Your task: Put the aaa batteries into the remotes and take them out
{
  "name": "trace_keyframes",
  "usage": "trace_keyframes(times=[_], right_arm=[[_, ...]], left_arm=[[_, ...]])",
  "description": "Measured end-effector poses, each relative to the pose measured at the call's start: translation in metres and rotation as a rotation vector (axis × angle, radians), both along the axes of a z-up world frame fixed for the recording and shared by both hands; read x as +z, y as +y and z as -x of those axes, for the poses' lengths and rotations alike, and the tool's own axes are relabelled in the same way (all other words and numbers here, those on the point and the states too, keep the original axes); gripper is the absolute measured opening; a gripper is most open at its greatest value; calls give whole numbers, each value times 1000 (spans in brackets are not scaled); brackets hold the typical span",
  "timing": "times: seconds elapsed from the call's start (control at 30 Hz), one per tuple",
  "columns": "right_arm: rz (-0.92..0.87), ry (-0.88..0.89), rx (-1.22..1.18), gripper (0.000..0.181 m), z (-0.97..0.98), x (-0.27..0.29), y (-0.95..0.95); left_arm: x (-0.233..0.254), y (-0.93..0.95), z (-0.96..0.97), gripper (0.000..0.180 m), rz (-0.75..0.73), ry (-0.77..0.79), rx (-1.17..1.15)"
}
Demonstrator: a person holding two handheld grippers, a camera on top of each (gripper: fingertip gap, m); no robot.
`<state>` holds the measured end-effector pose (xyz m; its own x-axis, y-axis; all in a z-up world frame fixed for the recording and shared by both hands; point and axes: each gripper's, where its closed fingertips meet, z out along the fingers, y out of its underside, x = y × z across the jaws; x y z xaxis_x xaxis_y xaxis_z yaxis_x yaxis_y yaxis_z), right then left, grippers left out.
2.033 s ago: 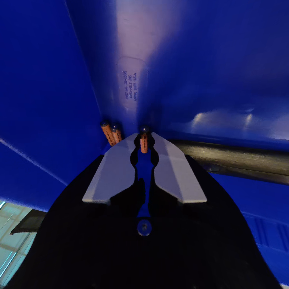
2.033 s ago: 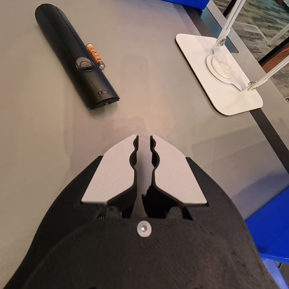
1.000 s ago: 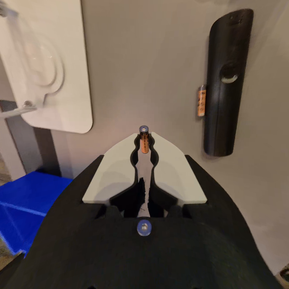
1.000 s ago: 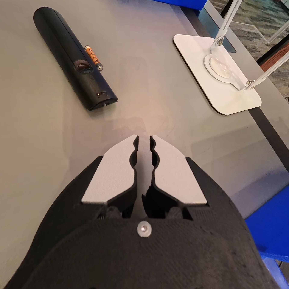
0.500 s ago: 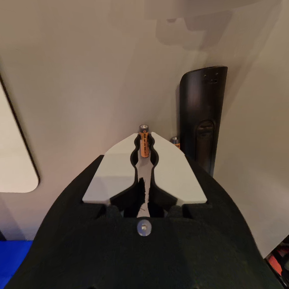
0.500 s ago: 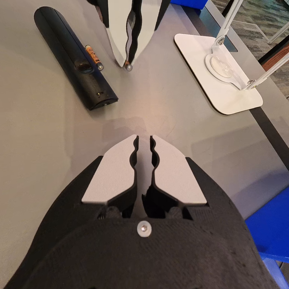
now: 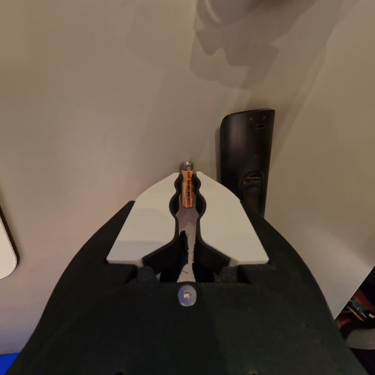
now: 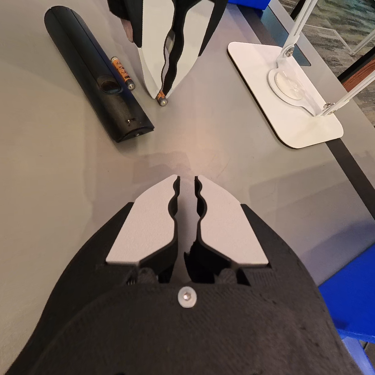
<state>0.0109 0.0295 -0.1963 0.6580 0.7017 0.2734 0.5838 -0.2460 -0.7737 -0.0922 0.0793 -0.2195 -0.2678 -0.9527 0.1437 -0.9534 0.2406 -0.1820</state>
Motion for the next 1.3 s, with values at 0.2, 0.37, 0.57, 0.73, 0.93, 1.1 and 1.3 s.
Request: trace_keyframes(times=[0.2, 0.37, 0.57, 0.73, 0.93, 1.1, 1.3], right_arm=[[2, 2, 0, 13, 0, 0, 0], [2, 4, 0, 13, 0, 0, 0], [2, 7, 0, 13, 0, 1, 0], [2, 7, 0, 13, 0, 1, 0], [-1, 15, 1, 13, 0, 2, 0], [-4, 22, -4, 14, -1, 3, 0], [-6, 15, -12, 14, -1, 2, 1]], left_arm=[[1, -5, 1, 15, 67, -5, -2], [3, -9, 1, 24, 126, -17, 12], [7, -14, -2, 33, 230, -76, 38], [19, -12, -7, 38, 300, -167, 70], [64, -12, -14, 48, 396, -422, 95], [152, -18, -6, 46, 527, -938, 76], [247, -27, 42, 1, 684, -1434, 3]])
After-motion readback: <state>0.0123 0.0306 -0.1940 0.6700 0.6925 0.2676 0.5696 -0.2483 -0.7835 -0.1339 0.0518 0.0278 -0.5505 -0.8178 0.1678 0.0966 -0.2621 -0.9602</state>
